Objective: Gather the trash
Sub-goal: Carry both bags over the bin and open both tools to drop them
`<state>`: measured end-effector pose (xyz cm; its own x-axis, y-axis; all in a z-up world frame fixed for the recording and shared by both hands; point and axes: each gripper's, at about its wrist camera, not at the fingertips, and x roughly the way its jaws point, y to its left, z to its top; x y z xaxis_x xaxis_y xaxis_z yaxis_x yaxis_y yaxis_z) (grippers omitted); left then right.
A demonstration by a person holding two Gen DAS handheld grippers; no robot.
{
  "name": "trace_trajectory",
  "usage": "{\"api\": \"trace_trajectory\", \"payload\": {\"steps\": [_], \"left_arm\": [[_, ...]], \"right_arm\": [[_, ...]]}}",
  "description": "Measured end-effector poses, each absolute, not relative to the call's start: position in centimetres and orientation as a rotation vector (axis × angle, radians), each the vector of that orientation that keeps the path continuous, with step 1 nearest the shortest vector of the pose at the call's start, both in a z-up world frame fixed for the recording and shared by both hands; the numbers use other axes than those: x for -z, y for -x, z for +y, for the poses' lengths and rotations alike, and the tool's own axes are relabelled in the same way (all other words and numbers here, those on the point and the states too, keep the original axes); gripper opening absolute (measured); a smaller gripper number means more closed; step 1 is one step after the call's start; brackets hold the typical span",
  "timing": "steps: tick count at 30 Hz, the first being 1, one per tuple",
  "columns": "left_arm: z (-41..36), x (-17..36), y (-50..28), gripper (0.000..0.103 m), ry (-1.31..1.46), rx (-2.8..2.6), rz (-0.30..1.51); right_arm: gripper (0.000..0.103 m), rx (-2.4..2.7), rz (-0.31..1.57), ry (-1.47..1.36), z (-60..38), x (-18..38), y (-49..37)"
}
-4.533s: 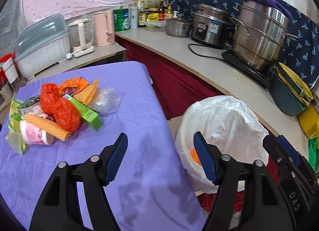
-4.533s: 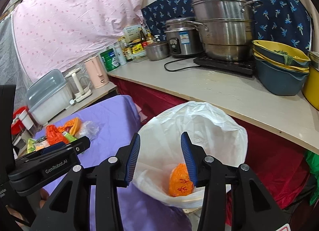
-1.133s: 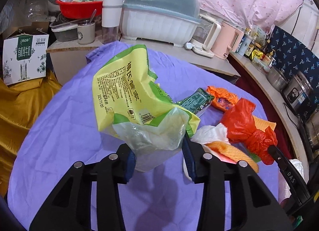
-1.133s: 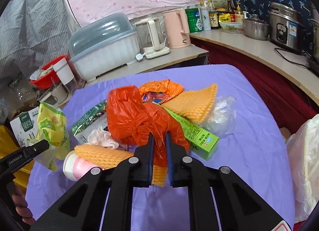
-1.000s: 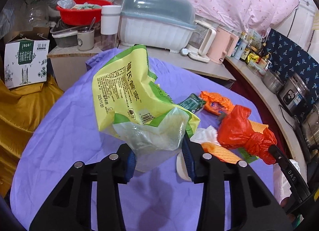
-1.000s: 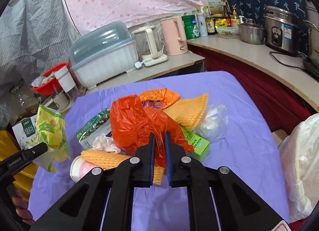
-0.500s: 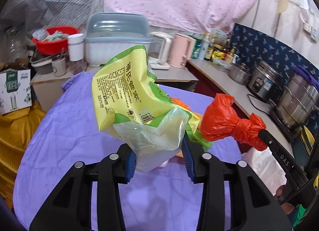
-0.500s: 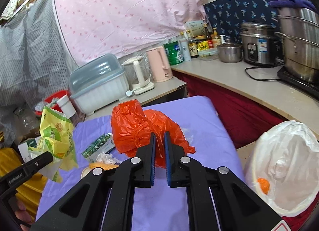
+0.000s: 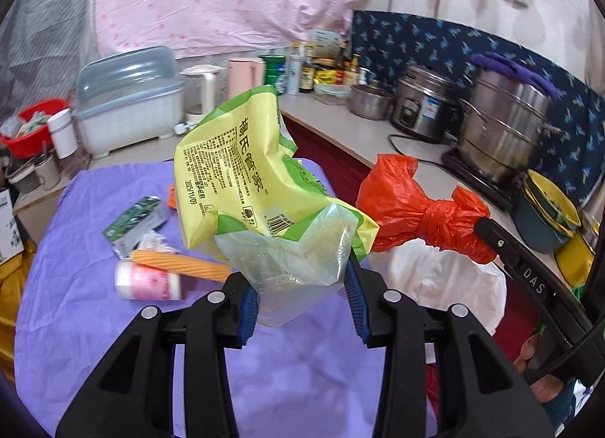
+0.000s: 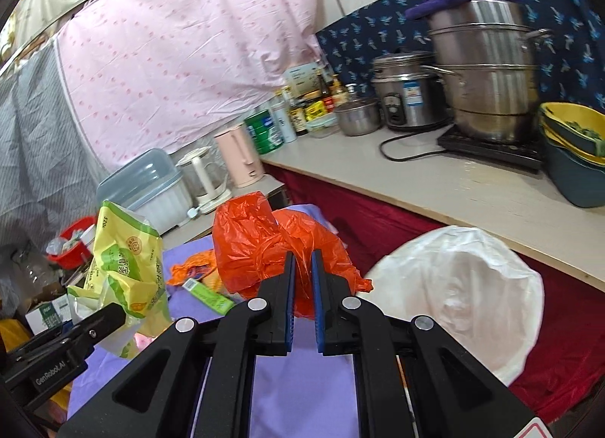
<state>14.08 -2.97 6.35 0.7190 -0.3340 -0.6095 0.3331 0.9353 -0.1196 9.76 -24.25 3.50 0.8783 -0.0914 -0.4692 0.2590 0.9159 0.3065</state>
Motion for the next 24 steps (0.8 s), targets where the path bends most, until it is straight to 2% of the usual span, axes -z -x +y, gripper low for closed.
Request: {"api": "trace_trajectory", "payload": {"steps": [17,20,24], "left_arm": [[-17.6,-3.0,-11.2,0.038,-0.158,0.625,0.747],[-19.3,-1.9,-11.1,0.038,-0.189,0.655,0.767],[-21.3,-0.5,-11.2,0.039,-0.224,0.685,0.797]], "right_arm": [[0.008,0.458,0.480,-0.402,-36.5,-0.2,-1.9],[0.003,0.484,0.488,-0.418,-37.5,0.6,-1.3],[0.003,0.499,0.513,-0.427,-38.3,1.7,-1.5]]}}
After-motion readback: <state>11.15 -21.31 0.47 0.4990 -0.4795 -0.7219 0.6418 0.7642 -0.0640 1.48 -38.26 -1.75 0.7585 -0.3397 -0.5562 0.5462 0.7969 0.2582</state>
